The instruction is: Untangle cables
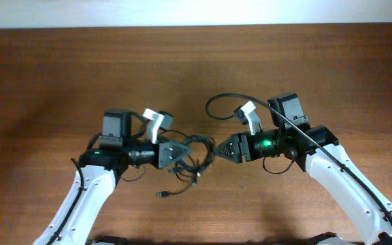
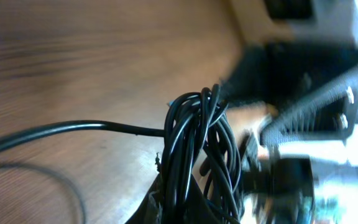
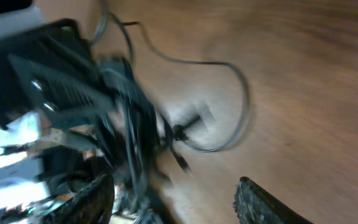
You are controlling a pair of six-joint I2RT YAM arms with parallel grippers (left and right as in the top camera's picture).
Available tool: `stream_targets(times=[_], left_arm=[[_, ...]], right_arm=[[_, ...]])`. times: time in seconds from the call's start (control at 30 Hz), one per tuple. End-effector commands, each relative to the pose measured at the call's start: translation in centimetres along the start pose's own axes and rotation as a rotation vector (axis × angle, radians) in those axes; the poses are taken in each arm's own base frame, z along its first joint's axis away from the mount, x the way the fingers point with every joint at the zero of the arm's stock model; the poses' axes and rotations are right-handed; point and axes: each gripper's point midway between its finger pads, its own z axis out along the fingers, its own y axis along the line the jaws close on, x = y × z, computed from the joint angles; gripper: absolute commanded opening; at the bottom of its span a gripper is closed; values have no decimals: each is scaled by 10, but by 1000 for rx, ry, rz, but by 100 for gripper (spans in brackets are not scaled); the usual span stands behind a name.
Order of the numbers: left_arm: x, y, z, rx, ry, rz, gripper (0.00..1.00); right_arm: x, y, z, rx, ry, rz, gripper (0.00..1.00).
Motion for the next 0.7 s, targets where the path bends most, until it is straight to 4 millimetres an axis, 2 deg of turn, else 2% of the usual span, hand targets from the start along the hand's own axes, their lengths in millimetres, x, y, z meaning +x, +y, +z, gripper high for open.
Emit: stream_targets(times=[0.0,0.03,0.07,0.1,0.13,0.2,0.27,0.3,0.37,0.43,0.47,0.53,0.57,0.6,0.67], left_arm=[[-16,20,-10,-77,-84,-291,0],[-21,18,-10,-67,-98,-307,0],[-25,18,-11,-64,-110,-290,0],[-25,17,-10,-64,-110,-272,0],[-27,17,-11,-63,-115,-257,0],[-28,17,-11,-62,-120,-249,0],[-30,17,-11,-71,-122,-123,0],[-37,24,-12,-120,-153,-101,0],[-46,21,-12,-108,-186,-129,0],[-55,10,-8,-81,-205,-70,0],[-60,2,-4,-57,-218,-50,0],[-63,-6,0,-38,-223,-30,0],[-62,-7,1,-32,-217,-29,0],[-62,-8,1,-26,-214,-28,0],[-61,-8,1,-26,-214,-28,0]], right_arm=[[-6,-28,-4,169,-37,65,55],[-2,-32,-5,192,-25,90,51],[2,-26,-3,155,-4,91,39],[4,-4,-1,30,20,14,29],[7,12,-2,-66,36,-34,26],[10,27,-4,-153,52,-53,26],[16,56,-11,-326,78,-78,26],[20,73,-18,-431,108,-29,31],[23,71,-10,-379,160,153,38],[25,64,6,-267,169,246,42],[19,67,16,-226,153,314,48],[2,81,22,-255,99,309,48],[-11,80,24,-237,47,369,48],[-15,77,25,-218,30,420,47],[-22,77,25,-216,-2,405,47]])
